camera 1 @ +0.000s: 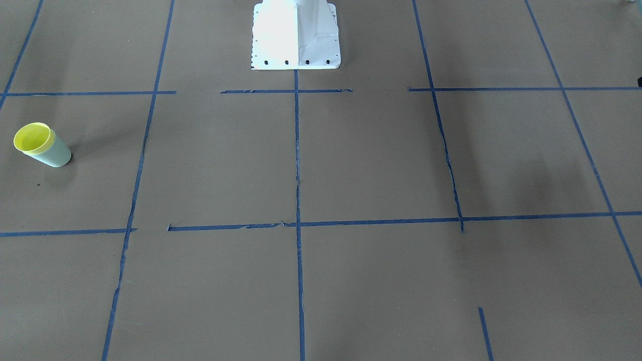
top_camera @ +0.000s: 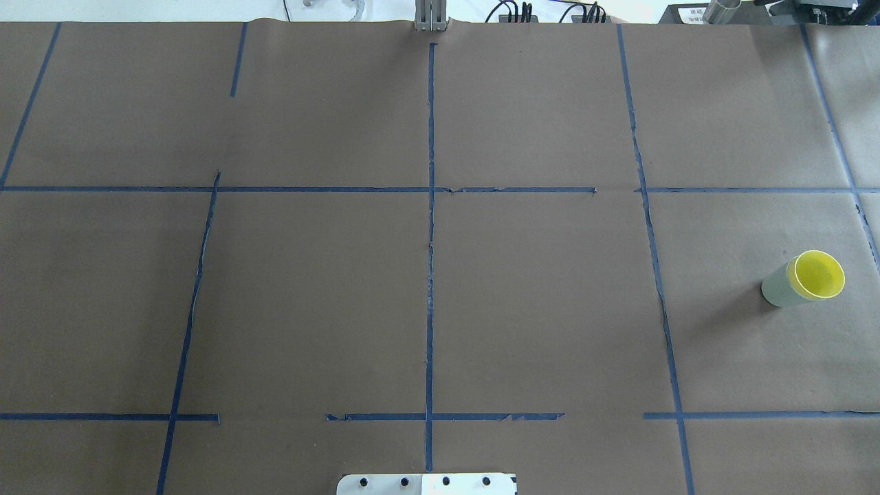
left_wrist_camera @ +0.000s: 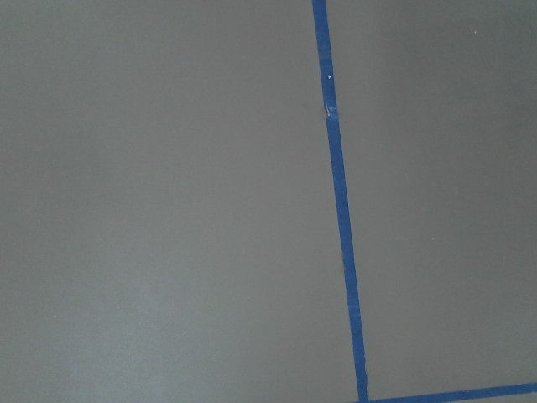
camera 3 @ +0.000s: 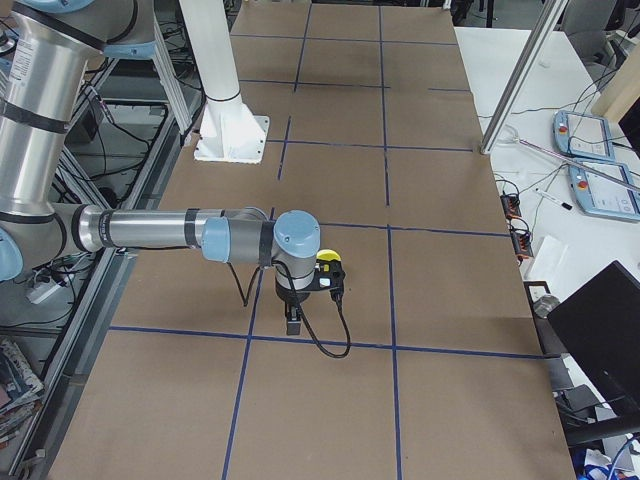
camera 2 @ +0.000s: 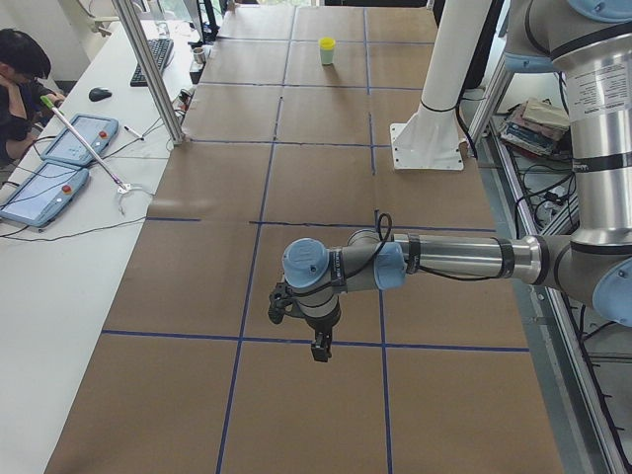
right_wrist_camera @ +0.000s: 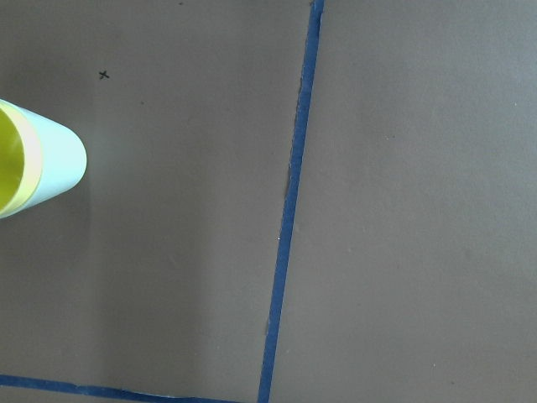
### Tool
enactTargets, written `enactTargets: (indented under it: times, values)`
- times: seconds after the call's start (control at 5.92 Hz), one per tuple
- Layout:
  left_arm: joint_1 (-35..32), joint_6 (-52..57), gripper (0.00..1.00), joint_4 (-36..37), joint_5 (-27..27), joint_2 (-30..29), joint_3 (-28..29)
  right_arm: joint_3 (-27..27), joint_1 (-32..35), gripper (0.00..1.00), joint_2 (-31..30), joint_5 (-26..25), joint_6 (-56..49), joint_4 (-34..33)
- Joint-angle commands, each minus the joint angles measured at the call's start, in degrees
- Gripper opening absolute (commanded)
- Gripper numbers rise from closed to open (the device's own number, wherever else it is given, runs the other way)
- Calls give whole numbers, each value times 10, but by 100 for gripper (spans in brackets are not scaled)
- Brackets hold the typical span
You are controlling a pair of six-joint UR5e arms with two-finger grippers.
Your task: Transfer and stack yellow cup on green cup
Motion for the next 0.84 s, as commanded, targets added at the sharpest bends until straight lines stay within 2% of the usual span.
enactTargets:
  times: [0.0,0.68]
  values:
    - [0,1,100,0,-1,0,0,0,0,100,0,0,0,0]
    - [0,0,100,0,-2,0,0,-5,0,100,0,0,-2,0]
